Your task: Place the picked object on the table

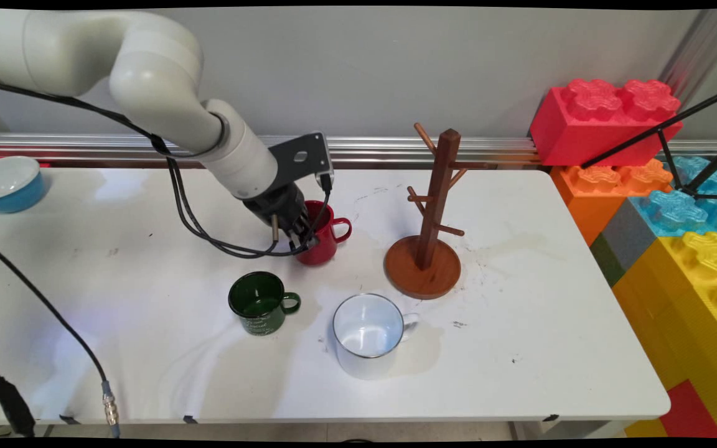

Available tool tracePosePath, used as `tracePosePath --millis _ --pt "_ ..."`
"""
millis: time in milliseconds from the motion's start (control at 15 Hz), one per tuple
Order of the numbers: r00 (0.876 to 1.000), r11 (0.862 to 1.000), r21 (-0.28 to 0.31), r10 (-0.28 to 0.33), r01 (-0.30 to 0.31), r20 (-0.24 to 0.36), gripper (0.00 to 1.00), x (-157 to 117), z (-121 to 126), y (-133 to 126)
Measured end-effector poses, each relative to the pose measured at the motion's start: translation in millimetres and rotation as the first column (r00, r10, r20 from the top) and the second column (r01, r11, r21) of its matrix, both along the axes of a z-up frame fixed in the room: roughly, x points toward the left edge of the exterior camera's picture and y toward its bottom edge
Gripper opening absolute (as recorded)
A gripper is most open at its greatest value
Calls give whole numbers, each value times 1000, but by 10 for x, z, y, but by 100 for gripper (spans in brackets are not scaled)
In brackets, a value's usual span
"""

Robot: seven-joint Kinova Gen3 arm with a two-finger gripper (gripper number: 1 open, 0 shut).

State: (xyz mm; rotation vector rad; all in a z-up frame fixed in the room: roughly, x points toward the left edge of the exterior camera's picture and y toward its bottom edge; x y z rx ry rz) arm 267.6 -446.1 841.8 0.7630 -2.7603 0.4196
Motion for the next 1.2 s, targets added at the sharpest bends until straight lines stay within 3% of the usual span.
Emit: tracePosePath --millis 533,600,1200 --pt "1000 1000 7 -2 2 21 0 -10 -195 10" --pt "1000 1000 7 -3 3 22 100 -10 -206 12" --pt "1000 1000 10 -1 1 -9 100 15 -75 48"
